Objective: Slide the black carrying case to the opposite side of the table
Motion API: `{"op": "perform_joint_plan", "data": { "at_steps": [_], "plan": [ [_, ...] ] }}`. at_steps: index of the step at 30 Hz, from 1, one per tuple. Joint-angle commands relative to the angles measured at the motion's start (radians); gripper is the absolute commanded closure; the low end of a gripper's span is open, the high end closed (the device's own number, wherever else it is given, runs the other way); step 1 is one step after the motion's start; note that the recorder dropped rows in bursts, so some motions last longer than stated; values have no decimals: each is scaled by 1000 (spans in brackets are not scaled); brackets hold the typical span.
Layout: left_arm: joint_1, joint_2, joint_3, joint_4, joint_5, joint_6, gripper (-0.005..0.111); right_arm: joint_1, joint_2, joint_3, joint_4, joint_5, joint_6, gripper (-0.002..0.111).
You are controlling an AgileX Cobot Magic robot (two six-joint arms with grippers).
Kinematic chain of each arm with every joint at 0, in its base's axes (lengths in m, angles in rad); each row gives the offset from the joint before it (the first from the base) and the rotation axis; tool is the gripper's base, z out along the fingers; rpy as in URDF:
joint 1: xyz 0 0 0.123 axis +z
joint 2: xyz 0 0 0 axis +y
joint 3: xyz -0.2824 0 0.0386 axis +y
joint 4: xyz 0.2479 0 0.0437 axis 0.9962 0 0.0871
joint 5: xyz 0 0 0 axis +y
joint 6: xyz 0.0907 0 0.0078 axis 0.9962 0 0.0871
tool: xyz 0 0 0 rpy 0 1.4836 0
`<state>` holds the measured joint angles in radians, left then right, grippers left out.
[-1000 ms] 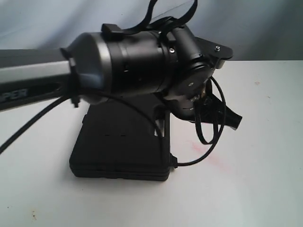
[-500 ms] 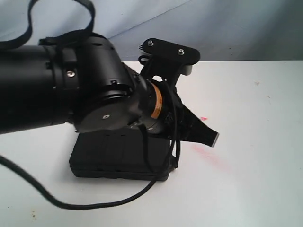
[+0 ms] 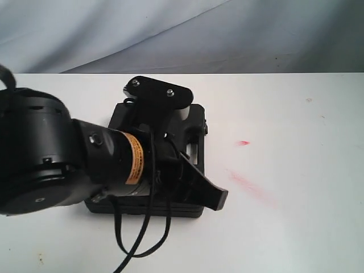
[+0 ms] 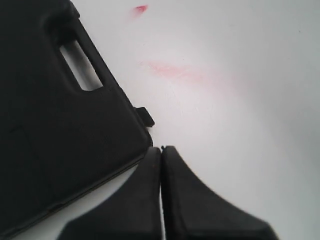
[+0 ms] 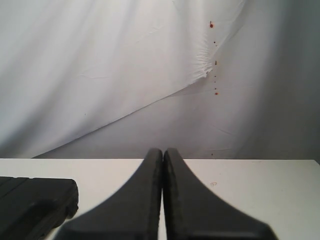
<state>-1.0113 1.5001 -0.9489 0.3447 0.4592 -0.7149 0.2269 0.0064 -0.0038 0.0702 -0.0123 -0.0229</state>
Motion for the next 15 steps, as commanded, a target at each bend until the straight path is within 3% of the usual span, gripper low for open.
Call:
{"op": "perform_joint_plan", "data": {
  "at_steps": [1, 11, 15],
  "plan": [
    [-5, -69, 54, -2, -36, -17, 107, -8, -6, 4, -16, 2, -4, 108],
    [66, -286, 307, -151, -322, 18, 107, -8, -6, 4, -16, 2, -4, 108],
    [106, -375, 388, -187, -351, 19, 107, -8, -6, 4, -16, 2, -4, 108]
  ]
}}
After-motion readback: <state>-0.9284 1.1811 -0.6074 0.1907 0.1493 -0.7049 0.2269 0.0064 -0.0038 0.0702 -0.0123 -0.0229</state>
